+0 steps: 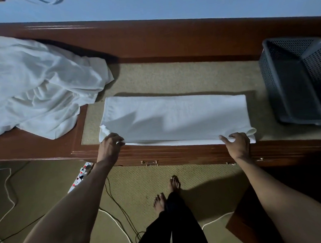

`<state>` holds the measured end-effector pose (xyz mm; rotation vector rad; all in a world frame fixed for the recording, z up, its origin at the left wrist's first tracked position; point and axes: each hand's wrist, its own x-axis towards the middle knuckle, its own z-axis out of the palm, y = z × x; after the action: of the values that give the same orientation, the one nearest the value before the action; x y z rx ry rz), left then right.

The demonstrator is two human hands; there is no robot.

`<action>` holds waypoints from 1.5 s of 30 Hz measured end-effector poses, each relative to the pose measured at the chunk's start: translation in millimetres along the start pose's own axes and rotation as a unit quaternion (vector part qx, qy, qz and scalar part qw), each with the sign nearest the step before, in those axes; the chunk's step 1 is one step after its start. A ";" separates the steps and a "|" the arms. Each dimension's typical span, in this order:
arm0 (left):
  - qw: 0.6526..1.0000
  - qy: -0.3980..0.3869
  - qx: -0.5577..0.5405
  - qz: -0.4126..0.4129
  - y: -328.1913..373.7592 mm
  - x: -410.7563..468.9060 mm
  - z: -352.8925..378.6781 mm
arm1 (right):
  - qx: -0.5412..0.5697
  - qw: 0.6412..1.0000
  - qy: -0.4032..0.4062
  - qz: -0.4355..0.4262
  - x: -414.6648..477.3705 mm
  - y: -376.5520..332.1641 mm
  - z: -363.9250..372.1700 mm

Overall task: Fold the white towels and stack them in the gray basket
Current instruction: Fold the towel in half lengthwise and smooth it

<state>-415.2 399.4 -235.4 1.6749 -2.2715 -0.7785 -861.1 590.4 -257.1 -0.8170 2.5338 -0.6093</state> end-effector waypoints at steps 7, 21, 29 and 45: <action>1.000 -0.008 0.012 -0.016 -3.3 -1.4 -1.7 | 0.000 1.000 0.008 0.005 -5.2 0.9 -3.3; 0.991 0.084 0.103 -0.003 73.2 19.8 22.4 | -0.060 0.996 0.068 0.024 31.4 -13.0 -26.4; 0.990 0.035 0.081 0.113 179.1 98.9 128.4 | 0.021 0.992 0.117 0.041 114.8 -1.7 -18.9; 0.976 -0.064 0.176 0.108 211.5 131.8 207.4 | 0.019 0.987 0.149 0.063 210.8 0.3 3.1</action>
<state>-729.0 380.8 -315.0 1.5042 -2.7578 -0.4668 -1016.8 458.9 -310.8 -0.5816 2.8054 -0.7849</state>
